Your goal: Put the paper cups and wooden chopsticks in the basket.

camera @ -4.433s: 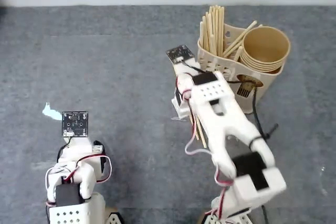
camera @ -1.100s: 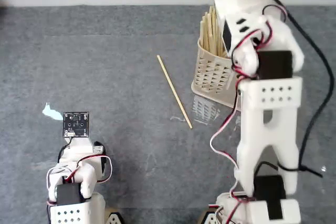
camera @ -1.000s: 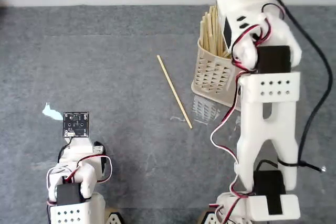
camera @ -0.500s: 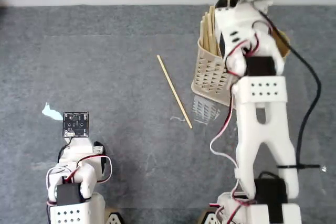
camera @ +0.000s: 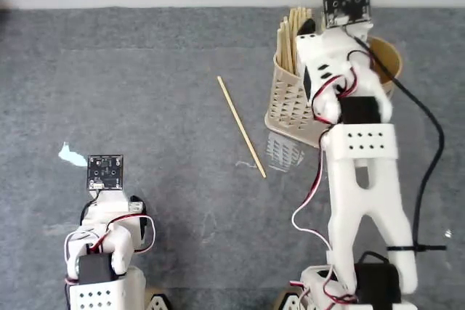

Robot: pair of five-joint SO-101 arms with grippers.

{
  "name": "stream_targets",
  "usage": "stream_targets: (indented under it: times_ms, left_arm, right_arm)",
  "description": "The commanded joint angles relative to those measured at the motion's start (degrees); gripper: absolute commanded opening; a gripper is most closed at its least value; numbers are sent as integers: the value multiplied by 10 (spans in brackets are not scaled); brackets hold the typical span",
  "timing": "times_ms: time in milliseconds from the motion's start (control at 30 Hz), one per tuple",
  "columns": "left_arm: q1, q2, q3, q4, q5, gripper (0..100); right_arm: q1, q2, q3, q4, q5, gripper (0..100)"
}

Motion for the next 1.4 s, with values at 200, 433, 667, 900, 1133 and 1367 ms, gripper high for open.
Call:
stream_targets:
  times_ms: [200, 433, 667, 900, 1133, 1367]
  left_arm:
    - [-2, -2, -4, -12, -8, 77]
    - [-2, -2, -4, -12, -8, 77]
    - [-2, -2, -4, -12, -8, 77]
    - [-2, -2, -4, -12, -8, 77]
    - [-2, -2, -4, -12, -8, 77]
    - [-2, -2, -4, -12, -8, 76]
  right_arm:
    - [-81, -28, -220, 277, 8, 136]
    - [-182, -5, -222, 415, 5, 136]
    - [-214, 140, -225, 451, 4, 136]
    - [-211, 295, -226, 352, 10, 136]
    - [-211, 392, -227, 250, 43, 136]
    - [-188, 446, -227, 176, 45, 136]
